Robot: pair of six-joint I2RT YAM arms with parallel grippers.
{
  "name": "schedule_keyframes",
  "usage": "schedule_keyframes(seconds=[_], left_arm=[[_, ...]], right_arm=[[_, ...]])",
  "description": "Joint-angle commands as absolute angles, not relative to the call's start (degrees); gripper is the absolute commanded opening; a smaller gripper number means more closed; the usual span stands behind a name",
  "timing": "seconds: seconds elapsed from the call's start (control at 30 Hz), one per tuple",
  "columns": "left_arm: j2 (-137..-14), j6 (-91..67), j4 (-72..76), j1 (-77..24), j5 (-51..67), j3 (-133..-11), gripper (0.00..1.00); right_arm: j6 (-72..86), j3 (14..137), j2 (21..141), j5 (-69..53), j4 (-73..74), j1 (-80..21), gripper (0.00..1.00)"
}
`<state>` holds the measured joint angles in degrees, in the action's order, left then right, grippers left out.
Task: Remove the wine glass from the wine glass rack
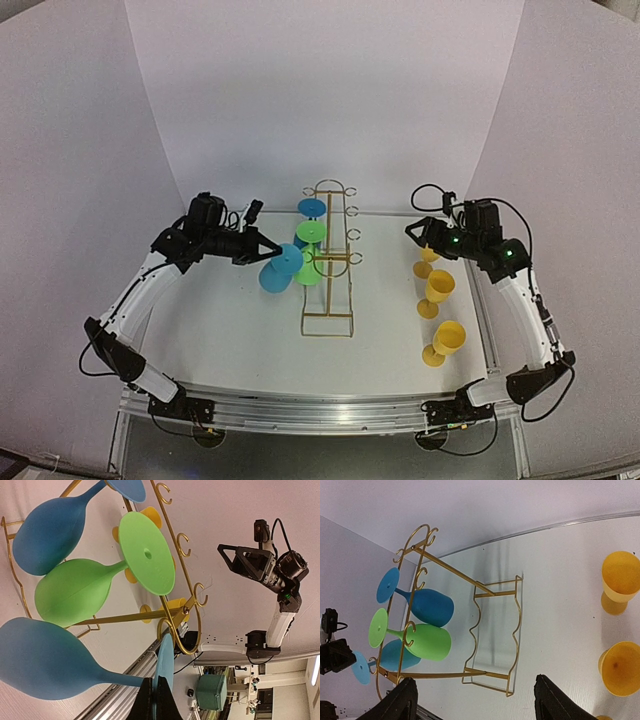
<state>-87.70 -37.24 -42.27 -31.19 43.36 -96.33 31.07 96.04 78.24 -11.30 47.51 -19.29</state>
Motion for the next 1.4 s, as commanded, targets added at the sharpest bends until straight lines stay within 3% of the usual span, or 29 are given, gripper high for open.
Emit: schedule_keyframes(seconds=[0.0, 0.23, 0.47, 0.67, 1.03, 1.37], left_arm=[[-82.34, -22.37, -47.52, -30.27, 37.16, -95.8, 0.0], [-68.29, 14.43, -44.13, -31.53, 16.75, -83.74, 0.0], [-50.69, 56.15, -28.81, -40.39, 2.29, -60.48, 0.0], [-35.66, 89.99, -13.75, -41.62, 5.85, -38.3, 0.0], [-20.13, 109.83, -0.29, -41.65, 22.51, -17.76, 0.0], [-20.11, 108.66, 0.98, -41.56, 22.3, -16.86, 0.0]], right_arm=[[31.5, 99.21, 77.85, -12.95, 46.51, -19.52, 0.75], [32.62, 102.64, 80.04, -14.52, 46.58, -21.24, 0.74], [33.3, 109.58, 84.71, -13.14, 46.59, -25.95, 0.74], [33.3, 117.39, 90.24, -6.5, 46.58, -34.87, 0.73], [29.45, 138.75, 111.07, 1.05, 47.03, -55.71, 0.73], [26.31, 141.74, 117.11, -5.69, 50.43, -62.53, 0.68]])
